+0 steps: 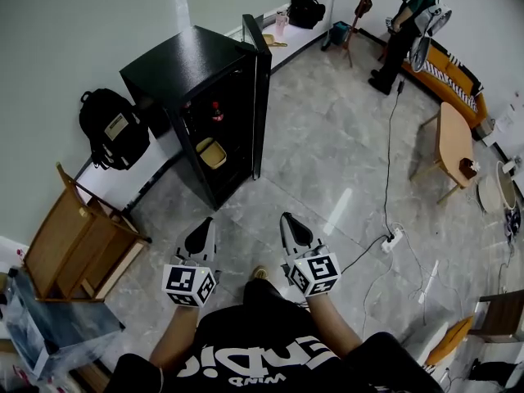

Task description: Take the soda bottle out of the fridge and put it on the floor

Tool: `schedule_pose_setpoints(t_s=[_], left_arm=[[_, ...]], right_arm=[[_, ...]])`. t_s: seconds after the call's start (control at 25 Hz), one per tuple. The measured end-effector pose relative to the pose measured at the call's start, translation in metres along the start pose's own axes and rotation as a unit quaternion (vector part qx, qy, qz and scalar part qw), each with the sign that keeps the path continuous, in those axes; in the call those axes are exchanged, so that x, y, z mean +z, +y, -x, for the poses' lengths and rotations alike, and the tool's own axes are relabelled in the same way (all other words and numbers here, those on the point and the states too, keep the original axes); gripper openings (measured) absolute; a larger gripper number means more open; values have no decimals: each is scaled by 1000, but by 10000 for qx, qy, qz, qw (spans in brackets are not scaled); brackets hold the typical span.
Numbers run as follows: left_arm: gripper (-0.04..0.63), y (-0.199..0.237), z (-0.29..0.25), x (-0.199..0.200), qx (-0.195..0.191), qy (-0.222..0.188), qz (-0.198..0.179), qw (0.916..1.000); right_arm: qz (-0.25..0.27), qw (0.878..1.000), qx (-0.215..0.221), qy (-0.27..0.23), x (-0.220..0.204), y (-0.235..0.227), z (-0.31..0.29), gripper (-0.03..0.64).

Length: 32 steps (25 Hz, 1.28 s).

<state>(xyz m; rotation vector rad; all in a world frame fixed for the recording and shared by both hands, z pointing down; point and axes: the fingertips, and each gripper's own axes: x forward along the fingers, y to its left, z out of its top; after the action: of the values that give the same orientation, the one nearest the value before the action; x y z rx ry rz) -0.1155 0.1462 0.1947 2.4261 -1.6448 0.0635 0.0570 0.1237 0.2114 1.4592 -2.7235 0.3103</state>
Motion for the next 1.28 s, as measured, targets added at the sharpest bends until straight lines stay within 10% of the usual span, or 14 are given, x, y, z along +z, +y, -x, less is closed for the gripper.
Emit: schedule_pose_setpoints(t_s=[1.28], left_arm=[[6, 129, -207, 38, 227, 95, 104, 9996]], right_arm=[[-154, 9986, 493, 150, 37, -82, -239, 23]])
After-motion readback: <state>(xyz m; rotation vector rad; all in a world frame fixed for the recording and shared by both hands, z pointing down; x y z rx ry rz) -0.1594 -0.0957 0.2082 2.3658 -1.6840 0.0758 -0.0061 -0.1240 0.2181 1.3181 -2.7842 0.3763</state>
